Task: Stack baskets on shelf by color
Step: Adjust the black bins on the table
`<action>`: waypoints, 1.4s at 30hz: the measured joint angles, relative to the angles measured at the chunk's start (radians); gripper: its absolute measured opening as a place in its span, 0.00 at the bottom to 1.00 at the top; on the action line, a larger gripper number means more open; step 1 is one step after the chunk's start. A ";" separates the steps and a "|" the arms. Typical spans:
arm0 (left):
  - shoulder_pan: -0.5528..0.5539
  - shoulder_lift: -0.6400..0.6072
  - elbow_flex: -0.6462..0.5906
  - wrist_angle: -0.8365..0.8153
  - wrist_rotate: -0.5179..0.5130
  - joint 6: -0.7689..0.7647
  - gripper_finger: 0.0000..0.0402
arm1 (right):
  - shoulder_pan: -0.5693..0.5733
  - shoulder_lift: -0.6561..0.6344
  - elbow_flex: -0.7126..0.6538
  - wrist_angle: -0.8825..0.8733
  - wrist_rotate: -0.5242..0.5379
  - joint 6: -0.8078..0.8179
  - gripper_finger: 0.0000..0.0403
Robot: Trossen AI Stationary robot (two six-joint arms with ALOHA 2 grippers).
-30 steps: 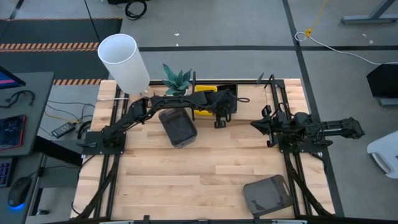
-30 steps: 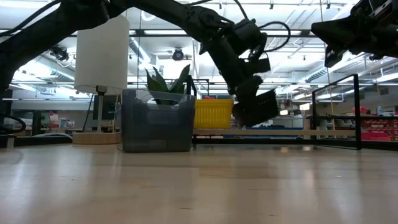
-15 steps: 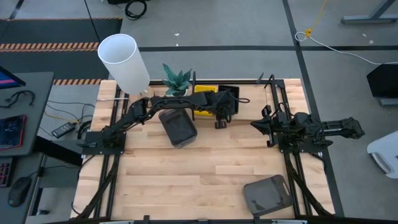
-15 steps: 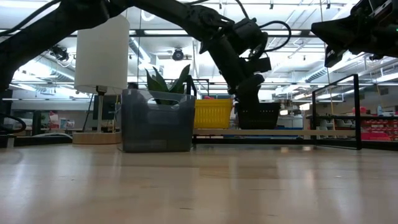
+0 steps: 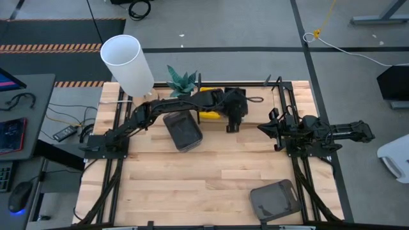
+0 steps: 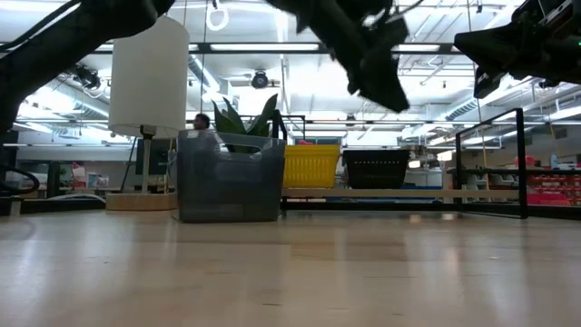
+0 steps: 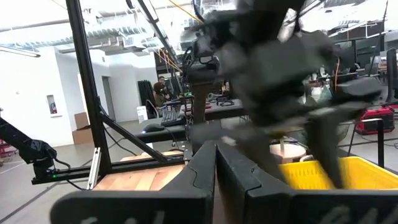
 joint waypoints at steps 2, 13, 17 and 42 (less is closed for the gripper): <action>-0.018 -0.009 0.009 -0.060 0.063 -0.023 0.41 | 0.000 0.000 0.000 0.000 0.000 0.000 0.05; -0.173 -0.034 -0.014 -0.372 0.413 -0.287 0.34 | 0.000 0.000 0.000 0.000 0.000 0.000 0.05; -0.276 -0.034 -0.014 -0.326 0.417 -0.332 0.32 | 0.000 0.000 0.000 0.000 0.000 0.000 0.05; -0.507 0.125 -0.015 0.781 -0.085 -0.524 0.33 | 0.000 0.006 0.000 0.006 -0.002 0.000 0.05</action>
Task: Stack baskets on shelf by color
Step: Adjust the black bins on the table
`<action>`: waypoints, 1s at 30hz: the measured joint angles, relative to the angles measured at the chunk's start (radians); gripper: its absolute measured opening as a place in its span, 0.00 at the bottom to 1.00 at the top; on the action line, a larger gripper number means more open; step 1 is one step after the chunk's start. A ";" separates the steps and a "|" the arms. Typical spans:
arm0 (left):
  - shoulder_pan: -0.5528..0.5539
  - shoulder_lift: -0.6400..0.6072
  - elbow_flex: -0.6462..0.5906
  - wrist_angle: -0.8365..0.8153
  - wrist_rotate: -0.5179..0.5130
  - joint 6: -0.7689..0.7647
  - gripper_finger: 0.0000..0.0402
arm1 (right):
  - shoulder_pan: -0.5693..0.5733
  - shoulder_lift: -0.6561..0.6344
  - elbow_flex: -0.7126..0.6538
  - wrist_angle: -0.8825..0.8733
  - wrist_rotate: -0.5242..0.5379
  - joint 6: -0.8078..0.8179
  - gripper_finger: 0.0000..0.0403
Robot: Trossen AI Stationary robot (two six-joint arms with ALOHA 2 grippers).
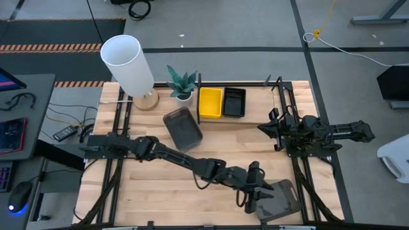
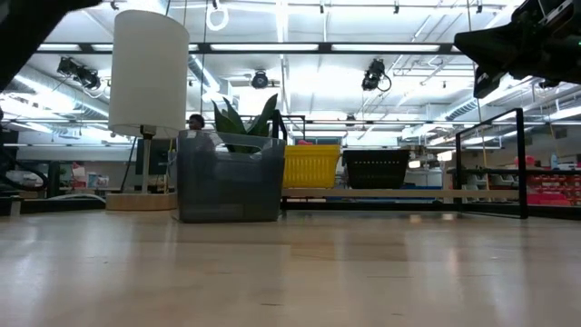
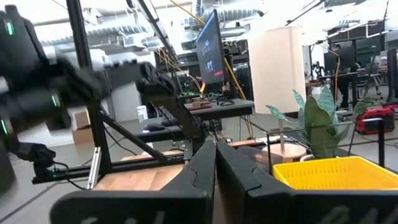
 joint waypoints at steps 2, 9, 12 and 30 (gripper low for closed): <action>0.006 0.032 0.000 -0.016 0.000 -0.001 0.34 | 0.000 0.001 0.000 -0.003 0.001 0.000 0.05; 0.005 0.096 0.000 -0.167 0.194 0.053 0.37 | 0.000 0.001 0.000 -0.003 0.003 0.000 0.05; -0.005 0.097 0.000 -0.266 0.232 0.158 0.37 | 0.000 0.001 0.000 -0.003 0.003 0.000 0.05; -0.044 0.099 0.002 -0.296 0.169 0.519 0.37 | 0.000 0.001 0.000 -0.003 0.003 0.000 0.05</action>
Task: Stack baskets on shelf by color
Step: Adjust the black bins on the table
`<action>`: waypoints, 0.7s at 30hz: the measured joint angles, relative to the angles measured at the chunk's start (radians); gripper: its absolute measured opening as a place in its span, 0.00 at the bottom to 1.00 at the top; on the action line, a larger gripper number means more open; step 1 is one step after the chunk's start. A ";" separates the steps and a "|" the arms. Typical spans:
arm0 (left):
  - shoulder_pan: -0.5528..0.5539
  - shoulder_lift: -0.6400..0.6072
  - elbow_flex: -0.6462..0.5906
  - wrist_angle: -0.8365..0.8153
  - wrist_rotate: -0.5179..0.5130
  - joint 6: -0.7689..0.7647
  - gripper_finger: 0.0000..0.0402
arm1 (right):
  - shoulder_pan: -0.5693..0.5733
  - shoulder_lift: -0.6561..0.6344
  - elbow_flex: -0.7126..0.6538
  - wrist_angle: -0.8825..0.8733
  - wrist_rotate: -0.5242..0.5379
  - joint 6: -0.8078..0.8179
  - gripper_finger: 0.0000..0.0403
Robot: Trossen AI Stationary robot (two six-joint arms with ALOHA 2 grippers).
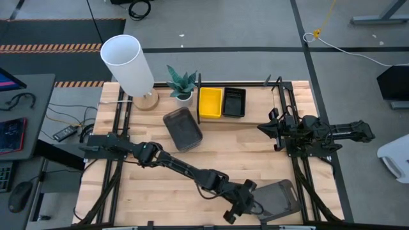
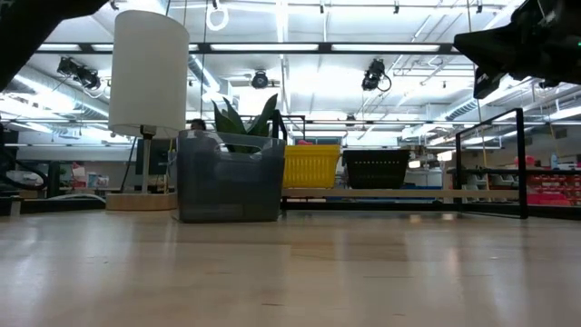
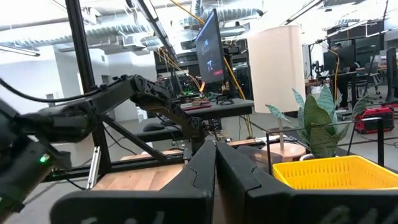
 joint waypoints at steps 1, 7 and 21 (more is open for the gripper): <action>-0.001 0.002 0.000 -0.028 -0.007 0.002 0.37 | 0.000 0.000 0.000 0.000 0.000 0.000 0.05; 0.004 0.023 -0.002 -0.059 -0.132 0.140 0.38 | 0.000 0.000 0.000 0.002 0.000 0.000 0.05; 0.000 0.023 -0.001 0.167 -0.129 0.125 0.33 | 0.000 0.000 0.000 0.004 0.000 0.000 0.05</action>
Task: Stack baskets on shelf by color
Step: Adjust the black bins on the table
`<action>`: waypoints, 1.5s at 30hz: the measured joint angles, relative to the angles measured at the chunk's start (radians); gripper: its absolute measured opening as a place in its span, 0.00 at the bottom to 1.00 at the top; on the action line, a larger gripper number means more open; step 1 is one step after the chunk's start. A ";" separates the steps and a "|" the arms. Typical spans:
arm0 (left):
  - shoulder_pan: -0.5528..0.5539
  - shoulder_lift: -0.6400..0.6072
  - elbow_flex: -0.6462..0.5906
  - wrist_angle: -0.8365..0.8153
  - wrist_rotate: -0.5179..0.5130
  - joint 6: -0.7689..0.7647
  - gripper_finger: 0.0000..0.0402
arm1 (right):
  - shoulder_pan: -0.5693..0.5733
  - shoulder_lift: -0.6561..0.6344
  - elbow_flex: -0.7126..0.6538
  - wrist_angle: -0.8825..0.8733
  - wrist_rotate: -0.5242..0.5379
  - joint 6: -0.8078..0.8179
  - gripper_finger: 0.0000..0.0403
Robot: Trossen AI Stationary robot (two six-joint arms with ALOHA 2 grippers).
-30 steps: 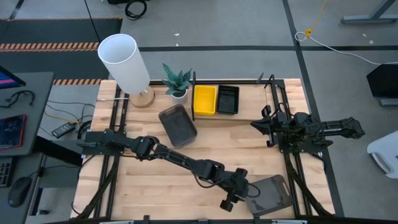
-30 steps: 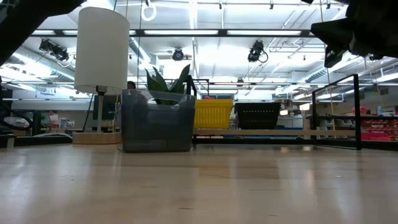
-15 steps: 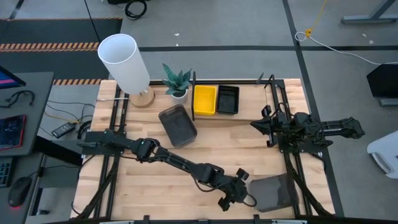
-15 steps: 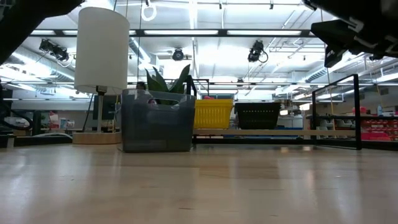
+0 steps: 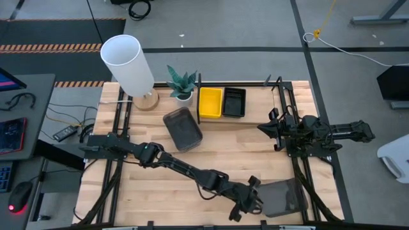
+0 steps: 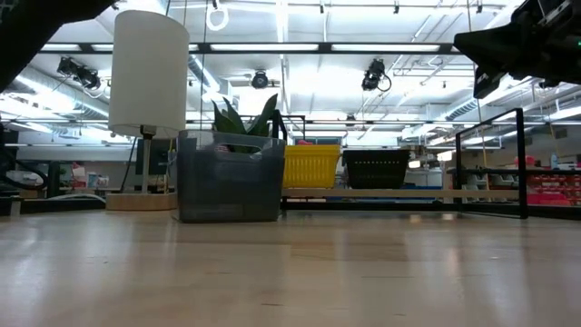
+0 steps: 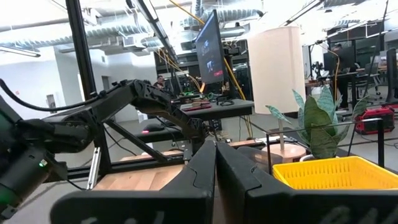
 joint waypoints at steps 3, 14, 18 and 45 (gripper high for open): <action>0.022 0.017 0.000 -0.004 0.000 -0.095 0.33 | 0.000 0.000 0.000 0.000 0.000 0.000 0.05; 0.085 0.027 0.000 -0.032 0.100 -0.161 0.33 | 0.000 0.000 0.000 0.000 0.000 0.000 0.05; 0.101 0.027 0.000 -0.059 0.171 -0.159 0.33 | 0.000 0.000 0.000 0.000 0.000 0.000 0.05; 0.113 -0.358 0.021 -0.805 0.060 -0.331 0.16 | 0.000 0.003 0.000 0.026 0.001 0.030 0.05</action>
